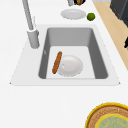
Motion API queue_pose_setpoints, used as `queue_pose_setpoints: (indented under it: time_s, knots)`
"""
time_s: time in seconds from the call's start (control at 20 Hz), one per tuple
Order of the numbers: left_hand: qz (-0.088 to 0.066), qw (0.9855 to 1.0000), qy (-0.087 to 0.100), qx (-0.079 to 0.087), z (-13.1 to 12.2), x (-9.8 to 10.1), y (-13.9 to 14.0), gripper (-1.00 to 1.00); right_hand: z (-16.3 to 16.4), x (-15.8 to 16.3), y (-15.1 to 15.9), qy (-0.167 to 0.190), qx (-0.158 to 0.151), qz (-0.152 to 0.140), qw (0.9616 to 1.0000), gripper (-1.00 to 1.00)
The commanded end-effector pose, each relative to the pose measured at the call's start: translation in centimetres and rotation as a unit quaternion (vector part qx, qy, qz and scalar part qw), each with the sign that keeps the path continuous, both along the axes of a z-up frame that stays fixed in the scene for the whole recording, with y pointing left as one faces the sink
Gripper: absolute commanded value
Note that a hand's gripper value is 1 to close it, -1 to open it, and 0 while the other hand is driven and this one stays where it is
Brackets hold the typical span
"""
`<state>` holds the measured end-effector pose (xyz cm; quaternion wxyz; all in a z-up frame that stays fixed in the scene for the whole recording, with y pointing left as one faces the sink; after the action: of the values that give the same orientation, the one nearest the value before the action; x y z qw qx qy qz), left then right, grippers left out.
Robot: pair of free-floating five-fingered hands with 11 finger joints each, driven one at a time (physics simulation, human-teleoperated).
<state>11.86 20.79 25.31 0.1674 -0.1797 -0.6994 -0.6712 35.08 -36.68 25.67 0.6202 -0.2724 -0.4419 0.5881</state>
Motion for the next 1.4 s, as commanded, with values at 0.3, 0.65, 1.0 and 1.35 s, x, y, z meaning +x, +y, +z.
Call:
queue_pose_setpoints:
  time_s: [0.3,0.65,1.0,1.35]
  knots:
    - [0.000,1.0000,0.000,0.000,0.0,0.0,0.0,0.00,-0.3,-1.0,-7.0,-0.001,0.024,0.001,0.9997,1.00]
    - [0.000,1.0000,0.000,0.000,0.0,0.0,0.0,0.00,-5.4,0.7,-10.2,-0.001,-0.003,0.025,0.9997,1.00]
    - [0.000,1.0000,0.000,0.000,0.0,0.0,0.0,0.00,-10.4,1.7,-14.0,-0.009,-0.009,0.016,0.9998,1.00]
    - [0.000,1.0000,0.000,0.000,0.0,0.0,0.0,0.00,-15.3,3.4,-16.7,-0.014,-0.021,0.023,0.9994,1.00]
